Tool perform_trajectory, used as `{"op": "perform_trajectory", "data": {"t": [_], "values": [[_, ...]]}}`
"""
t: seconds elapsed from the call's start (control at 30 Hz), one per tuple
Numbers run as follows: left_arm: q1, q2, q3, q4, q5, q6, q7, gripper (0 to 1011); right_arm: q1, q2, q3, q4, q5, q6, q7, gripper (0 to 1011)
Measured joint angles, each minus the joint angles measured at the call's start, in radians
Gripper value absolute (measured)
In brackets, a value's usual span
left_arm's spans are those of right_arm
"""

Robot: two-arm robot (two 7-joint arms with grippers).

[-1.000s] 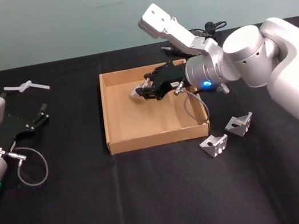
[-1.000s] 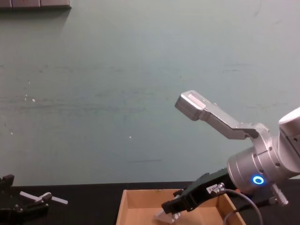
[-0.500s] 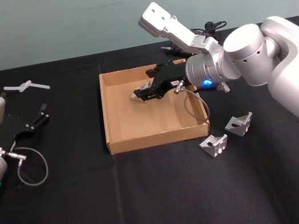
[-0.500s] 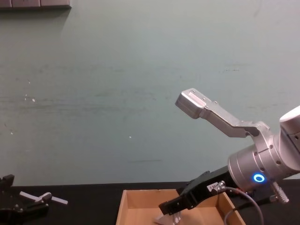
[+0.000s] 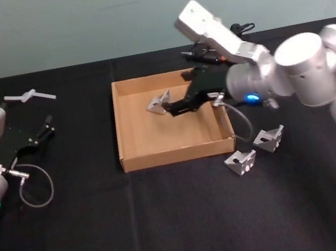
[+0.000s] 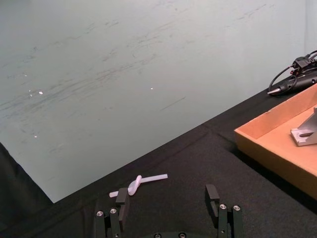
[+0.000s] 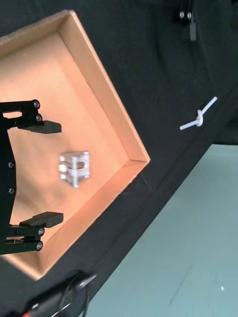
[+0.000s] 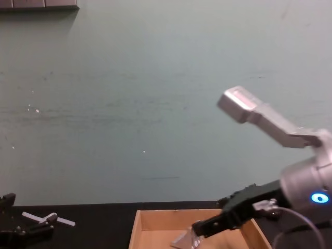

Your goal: Use one hand to pick up the angle iron from the table and place it into the box.

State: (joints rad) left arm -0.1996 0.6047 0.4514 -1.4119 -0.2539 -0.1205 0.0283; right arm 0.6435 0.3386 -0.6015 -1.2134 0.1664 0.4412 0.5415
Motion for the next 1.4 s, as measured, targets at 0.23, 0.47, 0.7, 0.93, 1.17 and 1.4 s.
{"op": "perform_trajectory", "data": {"t": [0.23,0.47,0.7,0.93,1.17,1.4], "values": [[0.000,0.000,0.000,0.000,0.000,0.000,0.000,1005,-0.129,0.096,0.073,-0.202,0.030,0.042,-0.038,1002],[0.000,0.000,0.000,0.000,0.000,0.000,0.000,1005,-0.255,0.174,0.163,-0.367,0.077,0.088,-0.078,1002],[0.000,0.000,0.000,0.000,0.000,0.000,0.000,1005,-0.364,0.231,0.239,-0.499,0.132,0.165,-0.109,1002],[0.000,0.000,0.000,0.000,0.000,0.000,0.000,1005,-0.455,0.284,0.310,-0.600,0.183,0.269,-0.142,1002],[0.000,0.000,0.000,0.000,0.000,0.000,0.000,1005,-0.521,0.329,0.345,-0.651,0.195,0.315,-0.163,1002],[0.000,0.000,0.000,0.000,0.000,0.000,0.000,1005,-0.554,0.347,0.353,-0.644,0.187,0.324,-0.169,1000]]}}
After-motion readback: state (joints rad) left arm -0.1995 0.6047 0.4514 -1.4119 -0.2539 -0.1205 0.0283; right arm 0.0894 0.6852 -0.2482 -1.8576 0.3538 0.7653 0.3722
